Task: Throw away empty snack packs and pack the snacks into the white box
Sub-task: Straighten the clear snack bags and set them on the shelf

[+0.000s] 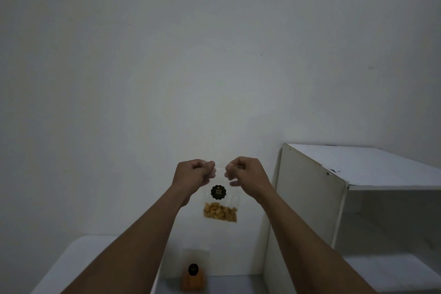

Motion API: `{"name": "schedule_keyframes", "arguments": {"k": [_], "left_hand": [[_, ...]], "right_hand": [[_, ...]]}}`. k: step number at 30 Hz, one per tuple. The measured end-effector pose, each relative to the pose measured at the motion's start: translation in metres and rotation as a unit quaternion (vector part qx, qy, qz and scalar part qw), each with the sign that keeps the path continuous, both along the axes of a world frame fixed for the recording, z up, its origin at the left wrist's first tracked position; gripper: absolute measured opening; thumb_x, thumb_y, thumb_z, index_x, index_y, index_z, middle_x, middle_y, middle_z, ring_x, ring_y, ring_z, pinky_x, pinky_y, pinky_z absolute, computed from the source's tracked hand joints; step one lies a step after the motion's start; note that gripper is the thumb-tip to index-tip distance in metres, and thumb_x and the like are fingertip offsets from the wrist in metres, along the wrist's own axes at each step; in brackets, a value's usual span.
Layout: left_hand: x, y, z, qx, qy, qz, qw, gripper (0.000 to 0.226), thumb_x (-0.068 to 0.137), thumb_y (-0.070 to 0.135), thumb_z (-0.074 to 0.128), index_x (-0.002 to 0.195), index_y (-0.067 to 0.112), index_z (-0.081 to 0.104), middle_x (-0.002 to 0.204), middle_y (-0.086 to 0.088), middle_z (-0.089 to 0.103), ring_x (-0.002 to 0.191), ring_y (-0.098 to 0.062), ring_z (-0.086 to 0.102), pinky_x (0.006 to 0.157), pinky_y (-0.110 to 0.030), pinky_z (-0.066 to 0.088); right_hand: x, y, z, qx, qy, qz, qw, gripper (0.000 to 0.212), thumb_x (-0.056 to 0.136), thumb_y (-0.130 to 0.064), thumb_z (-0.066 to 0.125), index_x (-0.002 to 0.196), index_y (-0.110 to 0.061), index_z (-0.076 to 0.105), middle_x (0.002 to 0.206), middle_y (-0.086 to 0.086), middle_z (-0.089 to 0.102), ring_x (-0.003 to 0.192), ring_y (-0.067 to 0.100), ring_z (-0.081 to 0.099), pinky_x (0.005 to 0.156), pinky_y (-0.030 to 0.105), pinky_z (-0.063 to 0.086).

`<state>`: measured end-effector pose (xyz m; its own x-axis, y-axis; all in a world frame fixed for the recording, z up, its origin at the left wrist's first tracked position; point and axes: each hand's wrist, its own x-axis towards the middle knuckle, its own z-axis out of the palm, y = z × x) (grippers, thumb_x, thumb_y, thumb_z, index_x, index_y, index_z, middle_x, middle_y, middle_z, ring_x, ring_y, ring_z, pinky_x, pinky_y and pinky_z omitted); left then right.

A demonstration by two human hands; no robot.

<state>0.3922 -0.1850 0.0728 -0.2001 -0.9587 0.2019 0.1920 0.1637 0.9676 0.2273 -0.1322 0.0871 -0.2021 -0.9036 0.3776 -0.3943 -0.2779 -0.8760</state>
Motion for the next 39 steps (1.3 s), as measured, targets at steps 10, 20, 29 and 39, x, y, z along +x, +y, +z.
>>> {"name": "schedule_keyframes", "arguments": {"k": [10, 20, 29, 39], "left_hand": [[-0.001, -0.001, 0.000, 0.003, 0.003, -0.023, 1.000, 0.011, 0.087, 0.009, 0.071, 0.093, 0.000, 0.073, 0.096, -0.019, 0.075, 0.081, -0.021, 0.072, 0.069, -0.028, 0.058], [-0.005, -0.001, -0.003, -0.011, -0.012, -0.033, 0.999, 0.016, 0.088, 0.011, 0.070, 0.096, -0.002, 0.073, 0.093, -0.021, 0.075, 0.080, -0.021, 0.073, 0.075, -0.030, 0.061], [-0.003, 0.003, -0.002, -0.012, -0.023, -0.062, 0.998, 0.012, 0.086, 0.004, 0.071, 0.094, -0.005, 0.072, 0.089, -0.022, 0.073, 0.083, -0.027, 0.073, 0.070, -0.030, 0.061], [0.004, 0.001, 0.003, -0.017, -0.056, -0.073, 0.996, 0.014, 0.090, 0.008, 0.067, 0.096, -0.003, 0.073, 0.093, -0.021, 0.074, 0.083, -0.025, 0.074, 0.072, -0.033, 0.061]], "right_hand": [[-0.003, 0.001, -0.011, -0.006, -0.069, 0.018, 0.997, 0.008, 0.089, -0.006, 0.067, 0.088, 0.000, 0.071, 0.083, 0.016, 0.074, 0.071, 0.017, 0.070, 0.070, 0.029, 0.061], [-0.013, 0.007, -0.010, 0.011, -0.062, 0.027, 0.998, 0.009, 0.089, -0.008, 0.068, 0.087, 0.000, 0.070, 0.082, 0.014, 0.075, 0.074, 0.020, 0.072, 0.069, 0.030, 0.060], [-0.007, 0.008, -0.009, 0.001, -0.063, 0.025, 0.998, 0.008, 0.088, -0.006, 0.070, 0.087, 0.002, 0.072, 0.076, 0.011, 0.074, 0.068, 0.018, 0.069, 0.067, 0.028, 0.059], [-0.010, 0.009, -0.008, 0.030, -0.086, 0.048, 0.995, 0.010, 0.090, -0.004, 0.067, 0.094, 0.005, 0.070, 0.080, 0.011, 0.074, 0.073, 0.019, 0.071, 0.068, 0.027, 0.059]]}}
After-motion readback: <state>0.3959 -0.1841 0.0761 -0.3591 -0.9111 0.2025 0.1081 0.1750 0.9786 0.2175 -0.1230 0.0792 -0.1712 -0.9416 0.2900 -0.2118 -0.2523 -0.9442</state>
